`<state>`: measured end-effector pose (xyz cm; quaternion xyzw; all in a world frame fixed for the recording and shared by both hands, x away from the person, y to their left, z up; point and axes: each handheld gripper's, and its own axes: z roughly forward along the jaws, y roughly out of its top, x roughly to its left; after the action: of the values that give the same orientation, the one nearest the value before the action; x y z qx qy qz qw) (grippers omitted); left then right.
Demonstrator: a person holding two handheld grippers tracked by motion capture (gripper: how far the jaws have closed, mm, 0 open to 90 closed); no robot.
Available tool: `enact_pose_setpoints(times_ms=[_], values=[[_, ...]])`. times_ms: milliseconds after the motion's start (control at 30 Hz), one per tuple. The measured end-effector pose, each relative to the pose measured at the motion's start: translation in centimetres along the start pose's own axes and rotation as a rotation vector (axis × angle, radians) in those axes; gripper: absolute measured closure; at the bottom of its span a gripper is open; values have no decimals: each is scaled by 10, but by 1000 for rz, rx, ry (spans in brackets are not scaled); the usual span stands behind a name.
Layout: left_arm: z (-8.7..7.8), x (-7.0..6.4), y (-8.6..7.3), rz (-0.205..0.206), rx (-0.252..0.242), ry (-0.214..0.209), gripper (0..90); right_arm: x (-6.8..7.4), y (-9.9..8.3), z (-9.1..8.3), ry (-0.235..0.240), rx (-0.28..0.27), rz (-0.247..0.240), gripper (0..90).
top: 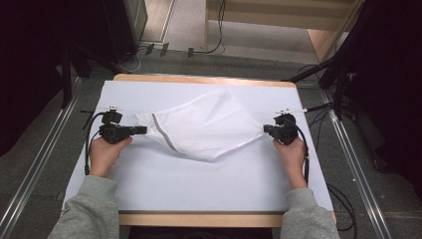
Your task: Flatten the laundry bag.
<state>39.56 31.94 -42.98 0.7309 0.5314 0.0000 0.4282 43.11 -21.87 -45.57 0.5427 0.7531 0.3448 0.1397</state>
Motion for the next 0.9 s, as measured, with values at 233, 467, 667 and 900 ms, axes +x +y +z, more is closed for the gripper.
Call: enact_pose_setpoints(times_ms=[233,467,667,900], values=[[-1,-3,-3,42,-4,16,618,11,3,-5,57,-39,-39,722],[-10,-10,-12,98,-11,26,434,43,-1,-26,128,-70,-140,637],[-19,-15,-17,110,-23,12,373,67,-7,-28,181,-43,-194,592],[-25,-16,-23,107,-29,23,362,99,-12,-23,258,-16,-259,614]])
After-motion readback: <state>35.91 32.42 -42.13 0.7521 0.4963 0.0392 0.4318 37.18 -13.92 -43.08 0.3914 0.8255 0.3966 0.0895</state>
